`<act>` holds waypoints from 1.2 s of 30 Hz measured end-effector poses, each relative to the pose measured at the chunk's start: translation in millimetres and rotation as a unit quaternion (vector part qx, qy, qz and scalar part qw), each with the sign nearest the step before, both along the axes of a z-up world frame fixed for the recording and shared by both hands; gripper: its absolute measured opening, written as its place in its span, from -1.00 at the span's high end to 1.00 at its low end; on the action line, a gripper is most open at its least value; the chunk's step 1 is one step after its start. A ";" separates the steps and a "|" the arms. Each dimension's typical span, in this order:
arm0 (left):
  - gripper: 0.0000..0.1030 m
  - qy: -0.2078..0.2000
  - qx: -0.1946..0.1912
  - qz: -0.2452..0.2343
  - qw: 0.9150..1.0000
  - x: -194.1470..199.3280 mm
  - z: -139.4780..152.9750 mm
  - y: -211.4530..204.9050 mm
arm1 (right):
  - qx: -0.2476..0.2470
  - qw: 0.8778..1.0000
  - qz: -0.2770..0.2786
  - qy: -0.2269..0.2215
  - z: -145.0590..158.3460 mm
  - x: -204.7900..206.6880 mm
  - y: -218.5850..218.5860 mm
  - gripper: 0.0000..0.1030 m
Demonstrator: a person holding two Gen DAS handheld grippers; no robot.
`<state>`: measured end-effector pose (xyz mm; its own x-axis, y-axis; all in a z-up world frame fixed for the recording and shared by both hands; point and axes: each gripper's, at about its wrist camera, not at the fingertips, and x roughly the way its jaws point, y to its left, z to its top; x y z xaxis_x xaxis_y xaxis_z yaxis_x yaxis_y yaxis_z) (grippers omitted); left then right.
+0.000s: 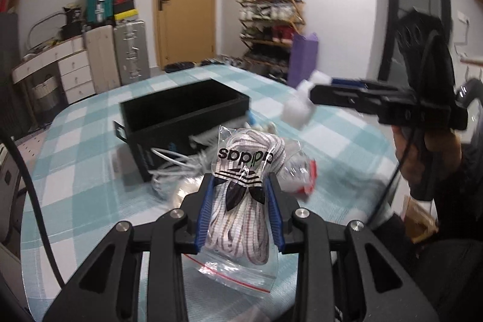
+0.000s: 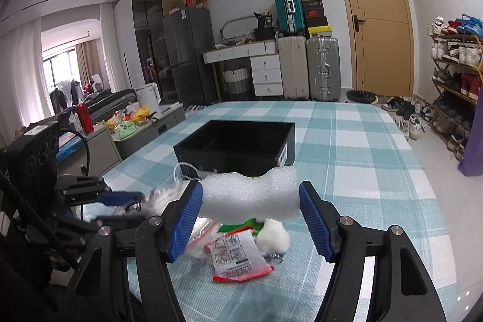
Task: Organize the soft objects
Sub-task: 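Carry the foam tube and shoelace bag with both tools over the black box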
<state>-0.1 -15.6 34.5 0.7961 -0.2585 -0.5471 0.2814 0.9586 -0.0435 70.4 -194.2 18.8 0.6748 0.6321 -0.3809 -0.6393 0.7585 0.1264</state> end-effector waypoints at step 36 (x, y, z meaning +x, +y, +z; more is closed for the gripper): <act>0.37 -0.032 -0.072 0.154 0.985 103.6 31.7 64.2 | 0.016 0.999 -0.030 -0.023 40.3 82.0 47.4 -0.29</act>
